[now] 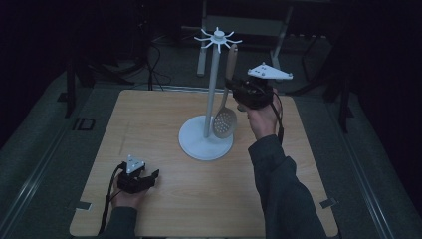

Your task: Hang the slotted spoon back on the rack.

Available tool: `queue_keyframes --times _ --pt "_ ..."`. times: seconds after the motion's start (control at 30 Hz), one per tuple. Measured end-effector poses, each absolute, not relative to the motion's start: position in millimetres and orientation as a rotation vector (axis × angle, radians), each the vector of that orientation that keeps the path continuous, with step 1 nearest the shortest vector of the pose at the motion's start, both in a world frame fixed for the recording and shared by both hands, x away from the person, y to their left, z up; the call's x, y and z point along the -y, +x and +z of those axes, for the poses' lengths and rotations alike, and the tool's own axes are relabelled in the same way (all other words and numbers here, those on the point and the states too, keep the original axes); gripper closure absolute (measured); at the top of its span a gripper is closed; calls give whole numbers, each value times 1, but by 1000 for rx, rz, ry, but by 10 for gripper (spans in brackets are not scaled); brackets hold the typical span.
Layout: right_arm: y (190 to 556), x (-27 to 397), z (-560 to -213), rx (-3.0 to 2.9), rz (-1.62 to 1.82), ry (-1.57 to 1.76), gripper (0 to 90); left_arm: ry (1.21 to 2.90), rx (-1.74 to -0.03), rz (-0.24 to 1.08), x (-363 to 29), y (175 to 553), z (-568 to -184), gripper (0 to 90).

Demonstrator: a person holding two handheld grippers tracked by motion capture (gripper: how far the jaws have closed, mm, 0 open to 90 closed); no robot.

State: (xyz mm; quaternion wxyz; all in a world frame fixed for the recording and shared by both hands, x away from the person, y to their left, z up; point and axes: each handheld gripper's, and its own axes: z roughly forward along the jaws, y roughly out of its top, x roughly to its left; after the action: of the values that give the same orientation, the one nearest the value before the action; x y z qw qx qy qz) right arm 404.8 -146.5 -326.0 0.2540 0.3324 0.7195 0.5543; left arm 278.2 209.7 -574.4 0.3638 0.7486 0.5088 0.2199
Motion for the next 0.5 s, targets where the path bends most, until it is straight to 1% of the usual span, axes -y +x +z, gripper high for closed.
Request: queue_keyframes --times 0.5 --pt "410 141 -328 -1974 1492 914 735 1923 -1307 565 -210 279 -574 379"
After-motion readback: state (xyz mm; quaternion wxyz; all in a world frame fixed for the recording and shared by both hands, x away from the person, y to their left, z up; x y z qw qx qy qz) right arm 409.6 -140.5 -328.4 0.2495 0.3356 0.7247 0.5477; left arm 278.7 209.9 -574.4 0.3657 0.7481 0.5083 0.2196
